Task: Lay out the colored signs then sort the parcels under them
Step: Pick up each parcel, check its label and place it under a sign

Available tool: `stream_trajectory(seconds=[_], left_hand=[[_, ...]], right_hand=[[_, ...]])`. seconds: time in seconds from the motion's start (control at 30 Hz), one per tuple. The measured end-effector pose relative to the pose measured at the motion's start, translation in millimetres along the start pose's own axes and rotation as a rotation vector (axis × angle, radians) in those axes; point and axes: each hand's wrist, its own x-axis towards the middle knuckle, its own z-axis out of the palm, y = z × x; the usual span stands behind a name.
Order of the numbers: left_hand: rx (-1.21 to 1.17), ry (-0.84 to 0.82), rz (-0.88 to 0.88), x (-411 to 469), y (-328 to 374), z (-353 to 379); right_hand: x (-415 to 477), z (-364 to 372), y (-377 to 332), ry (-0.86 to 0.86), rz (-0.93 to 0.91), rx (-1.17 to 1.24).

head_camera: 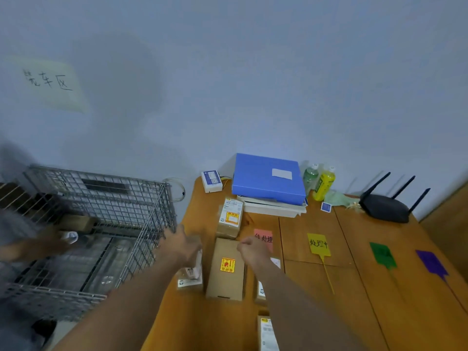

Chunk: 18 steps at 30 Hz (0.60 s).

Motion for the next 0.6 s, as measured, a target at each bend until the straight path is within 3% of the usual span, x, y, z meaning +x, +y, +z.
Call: stream_trajectory(seconds=[0.2,0.37,0.5,0.6], left_hand=[[-0.1,-0.162,0.005,30,-20,29],[-0.14,-0.161,0.053,39,-27,35],[-0.391,-0.163,0.091,50,-30,18],[-0.638,-0.164,0.139,56,-31,-3]], right_hand=[[4,55,-9,-0.076,0.078,0.115],[9,79,2,-0.159,0.129,0.073],[12,91,-5,-0.158,0.13,0.138],[11,97,-26,-0.17,0.12,0.338]])
